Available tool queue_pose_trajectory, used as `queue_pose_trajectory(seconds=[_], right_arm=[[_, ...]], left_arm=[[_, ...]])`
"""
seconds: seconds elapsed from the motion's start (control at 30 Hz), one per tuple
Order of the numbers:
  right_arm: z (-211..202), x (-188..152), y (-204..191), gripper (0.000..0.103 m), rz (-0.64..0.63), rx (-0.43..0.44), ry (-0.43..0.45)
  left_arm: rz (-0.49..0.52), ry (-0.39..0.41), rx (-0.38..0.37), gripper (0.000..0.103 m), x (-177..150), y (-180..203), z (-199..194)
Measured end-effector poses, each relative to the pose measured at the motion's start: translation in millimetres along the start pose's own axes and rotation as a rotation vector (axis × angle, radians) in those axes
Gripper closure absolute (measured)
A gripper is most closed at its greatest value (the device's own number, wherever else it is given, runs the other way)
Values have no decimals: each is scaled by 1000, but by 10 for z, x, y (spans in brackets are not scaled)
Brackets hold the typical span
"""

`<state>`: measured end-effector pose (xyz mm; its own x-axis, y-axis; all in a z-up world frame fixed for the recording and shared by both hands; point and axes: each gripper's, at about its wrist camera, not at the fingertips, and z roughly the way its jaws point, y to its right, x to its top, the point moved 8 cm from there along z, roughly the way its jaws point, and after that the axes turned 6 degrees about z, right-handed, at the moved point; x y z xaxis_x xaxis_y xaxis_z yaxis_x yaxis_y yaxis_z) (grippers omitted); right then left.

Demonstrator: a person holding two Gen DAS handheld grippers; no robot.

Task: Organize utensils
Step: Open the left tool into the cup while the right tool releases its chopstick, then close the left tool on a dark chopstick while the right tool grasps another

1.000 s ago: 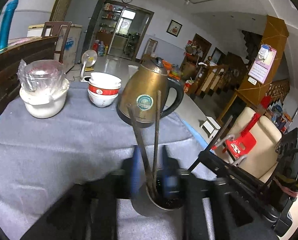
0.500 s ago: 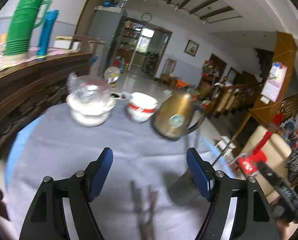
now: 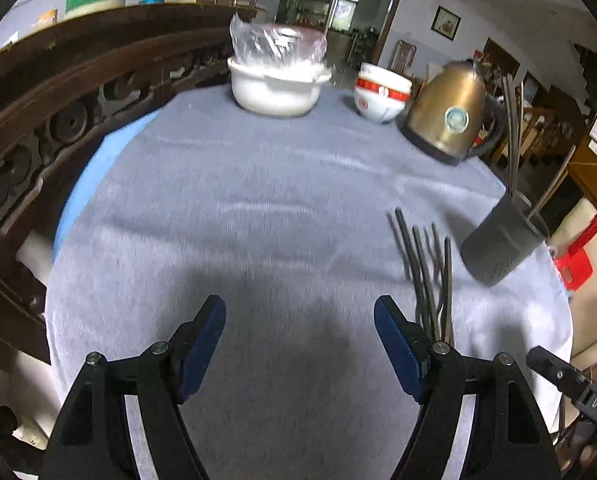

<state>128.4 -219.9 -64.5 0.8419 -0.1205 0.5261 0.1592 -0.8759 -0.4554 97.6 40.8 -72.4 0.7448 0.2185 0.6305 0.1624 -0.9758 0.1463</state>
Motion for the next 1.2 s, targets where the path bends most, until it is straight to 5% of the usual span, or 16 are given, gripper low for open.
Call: queue_pose_trajectory(seconds=[0.23,0.47,0.83,0.93,1.2], right_arm=[[189,12,-197,38,-5,36,-57],[187,37,-153,38,17,29,-48],[152,28,7,38,50,57,-50],[176,22,13,38,59,64,-53],[144,14,0,38,54,68,-48]], left_arm=[[42,-50,-65,26,-78,240,44],[221,-155,-156,26,-151,819,122],[317,-323,-178,72,-457,1095,353],[309,-332,-224,96,-463,1144,329],[208,-304,-261,98,-421,899,249]])
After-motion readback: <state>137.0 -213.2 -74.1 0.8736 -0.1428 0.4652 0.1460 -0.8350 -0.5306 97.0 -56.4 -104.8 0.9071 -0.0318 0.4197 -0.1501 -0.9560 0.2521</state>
